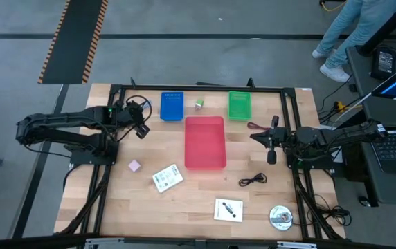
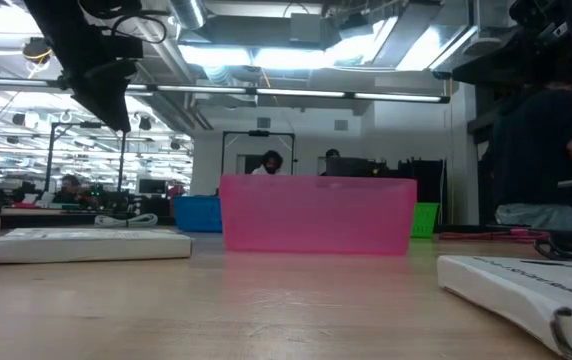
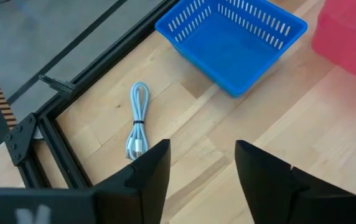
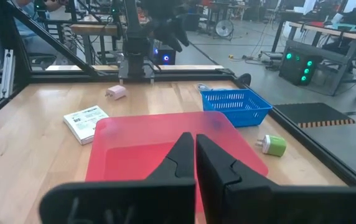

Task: Pick and place items into bin
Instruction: Put the blue charger cable into the red bin

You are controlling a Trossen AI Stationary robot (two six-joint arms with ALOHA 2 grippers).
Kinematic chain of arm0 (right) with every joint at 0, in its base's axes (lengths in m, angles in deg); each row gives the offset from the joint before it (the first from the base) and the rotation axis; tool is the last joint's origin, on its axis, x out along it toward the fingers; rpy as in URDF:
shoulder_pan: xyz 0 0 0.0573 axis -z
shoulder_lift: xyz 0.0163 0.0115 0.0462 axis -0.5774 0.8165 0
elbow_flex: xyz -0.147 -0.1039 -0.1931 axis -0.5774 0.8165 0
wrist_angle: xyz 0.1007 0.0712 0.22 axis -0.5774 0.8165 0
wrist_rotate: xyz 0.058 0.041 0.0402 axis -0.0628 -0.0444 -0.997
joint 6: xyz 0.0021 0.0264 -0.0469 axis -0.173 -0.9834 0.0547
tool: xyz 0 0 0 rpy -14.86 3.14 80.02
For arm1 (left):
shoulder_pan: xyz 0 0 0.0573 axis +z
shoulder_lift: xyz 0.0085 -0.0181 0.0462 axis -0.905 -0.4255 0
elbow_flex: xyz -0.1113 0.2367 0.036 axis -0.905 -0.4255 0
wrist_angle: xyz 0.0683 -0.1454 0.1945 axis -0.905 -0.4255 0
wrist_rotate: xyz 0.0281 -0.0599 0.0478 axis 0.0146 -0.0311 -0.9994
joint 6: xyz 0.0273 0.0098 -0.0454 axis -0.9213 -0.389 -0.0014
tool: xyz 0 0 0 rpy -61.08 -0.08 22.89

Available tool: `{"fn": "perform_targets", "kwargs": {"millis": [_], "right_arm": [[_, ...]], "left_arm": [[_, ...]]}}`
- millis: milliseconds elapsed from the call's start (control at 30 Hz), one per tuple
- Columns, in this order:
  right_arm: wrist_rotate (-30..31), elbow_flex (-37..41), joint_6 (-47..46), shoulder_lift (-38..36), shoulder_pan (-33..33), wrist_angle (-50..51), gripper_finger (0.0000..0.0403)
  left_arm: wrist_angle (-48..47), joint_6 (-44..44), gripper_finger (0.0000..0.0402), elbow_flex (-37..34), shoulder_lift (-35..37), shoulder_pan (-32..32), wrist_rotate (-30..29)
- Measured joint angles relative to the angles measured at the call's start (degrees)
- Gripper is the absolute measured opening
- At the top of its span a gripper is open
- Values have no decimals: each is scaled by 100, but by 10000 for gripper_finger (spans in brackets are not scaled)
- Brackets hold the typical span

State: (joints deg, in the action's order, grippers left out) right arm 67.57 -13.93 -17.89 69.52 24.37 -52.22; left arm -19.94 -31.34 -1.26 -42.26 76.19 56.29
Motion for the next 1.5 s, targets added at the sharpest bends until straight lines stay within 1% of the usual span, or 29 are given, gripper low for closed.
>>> {"fn": "perform_targets", "kwargs": {"millis": [167, 300, 400, 467, 833, 967, 1133, 1500], "right_arm": [[0, 0, 2, 0, 0, 0, 1], [0, 1, 0, 0, 0, 0, 1], [0, 1, -21, 0, 0, 0, 1], [1, 1, -152, 0, 0, 0, 1], [1, 1, -386, 0, 0, -2, 0], [2, 1, -407, 0, 0, -2, 0], [2, 1, -422, 0, 0, -4, 0], [1, 1, -577, -2, 0, -9, 0]], "left_arm": [[1, 25, 187, 0, -26, 0, 68], [12, 379, 184, 0, -70, 74, 522], [4, 587, 183, -2, -151, 351, 919], [2, 581, 183, -2, -292, 576, 1028], [92, -636, 183, -2, -1090, 1852, 1046], [191, -993, 183, -2, -1317, 2220, 1271], [776, -1582, 182, -2, -1554, 2606, 1612], [1149, -2114, 182, -2, -2311, 3381, 1615]]}}
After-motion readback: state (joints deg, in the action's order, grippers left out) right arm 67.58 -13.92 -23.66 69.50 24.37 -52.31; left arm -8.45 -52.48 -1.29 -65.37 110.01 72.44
